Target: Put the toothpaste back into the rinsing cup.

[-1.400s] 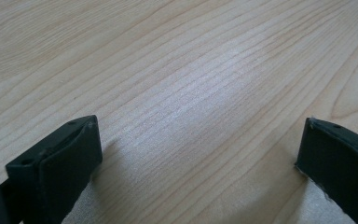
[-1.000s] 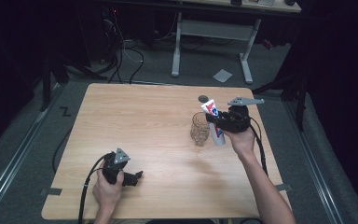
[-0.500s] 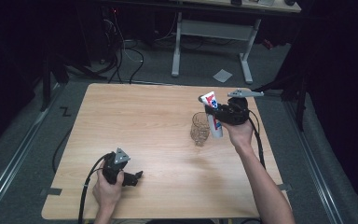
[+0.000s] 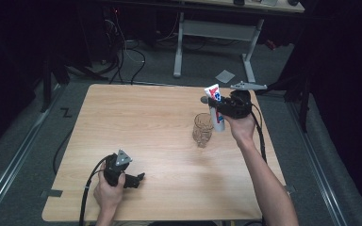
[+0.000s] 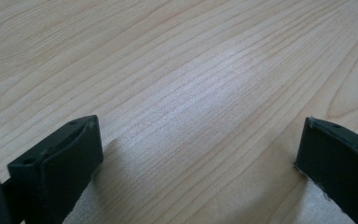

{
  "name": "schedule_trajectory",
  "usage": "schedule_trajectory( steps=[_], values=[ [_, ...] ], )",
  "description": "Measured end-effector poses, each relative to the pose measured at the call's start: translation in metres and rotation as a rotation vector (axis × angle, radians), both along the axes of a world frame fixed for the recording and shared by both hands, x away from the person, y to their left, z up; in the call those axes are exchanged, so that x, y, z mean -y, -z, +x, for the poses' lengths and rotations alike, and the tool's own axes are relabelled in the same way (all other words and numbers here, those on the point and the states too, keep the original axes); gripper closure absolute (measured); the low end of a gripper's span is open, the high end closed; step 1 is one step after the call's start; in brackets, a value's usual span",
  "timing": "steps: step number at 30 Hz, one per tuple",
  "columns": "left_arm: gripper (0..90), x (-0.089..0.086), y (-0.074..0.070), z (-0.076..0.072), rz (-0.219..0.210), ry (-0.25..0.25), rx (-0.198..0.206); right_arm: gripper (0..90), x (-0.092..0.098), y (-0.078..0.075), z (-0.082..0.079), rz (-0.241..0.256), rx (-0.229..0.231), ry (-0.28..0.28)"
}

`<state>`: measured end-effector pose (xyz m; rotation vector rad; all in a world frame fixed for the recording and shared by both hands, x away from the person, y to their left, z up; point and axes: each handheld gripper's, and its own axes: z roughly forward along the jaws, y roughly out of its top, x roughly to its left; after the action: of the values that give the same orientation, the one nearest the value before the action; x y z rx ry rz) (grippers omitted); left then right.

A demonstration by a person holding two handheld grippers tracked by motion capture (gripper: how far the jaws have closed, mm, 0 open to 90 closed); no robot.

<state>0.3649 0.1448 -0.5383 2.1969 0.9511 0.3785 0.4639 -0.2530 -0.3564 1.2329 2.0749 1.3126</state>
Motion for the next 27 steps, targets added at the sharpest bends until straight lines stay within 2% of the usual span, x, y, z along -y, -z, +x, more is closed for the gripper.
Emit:
schedule_trajectory(
  steps=[8,11,14,20,23,24,27],
  values=[
    [0.6,0.0,0.0,0.0,-0.001,0.005,0.003,63.6,-0.004,-0.011,0.011,-0.003,0.015,0.007],
    [0.6,0.0,0.0,0.0,-0.001,0.006,0.002,63.5,-0.006,-0.008,0.015,0.003,0.01,0.001],
    [0.7,0.0,0.0,0.0,-0.001,0.007,0.003,63.4,-0.009,-0.002,0.019,-0.017,0.004,0.007],
    [0.6,0.0,0.0,0.0,0.0,0.009,0.004,63.3,-0.013,0.005,0.025,0.009,-0.002,0.012],
    [0.7,0.0,0.0,0.0,0.0,0.01,0.003,63.2,-0.014,0.006,0.026,0.064,-0.011,-0.01],
    [0.7,0.0,0.0,0.0,0.0,0.01,0.003,63.2,-0.014,0.006,0.026,0.069,-0.011,-0.012],
    [0.6,0.0,0.0,0.0,0.0,0.01,0.003,63.1,-0.017,0.008,0.027,0.042,-0.001,-0.001]
  ],
)
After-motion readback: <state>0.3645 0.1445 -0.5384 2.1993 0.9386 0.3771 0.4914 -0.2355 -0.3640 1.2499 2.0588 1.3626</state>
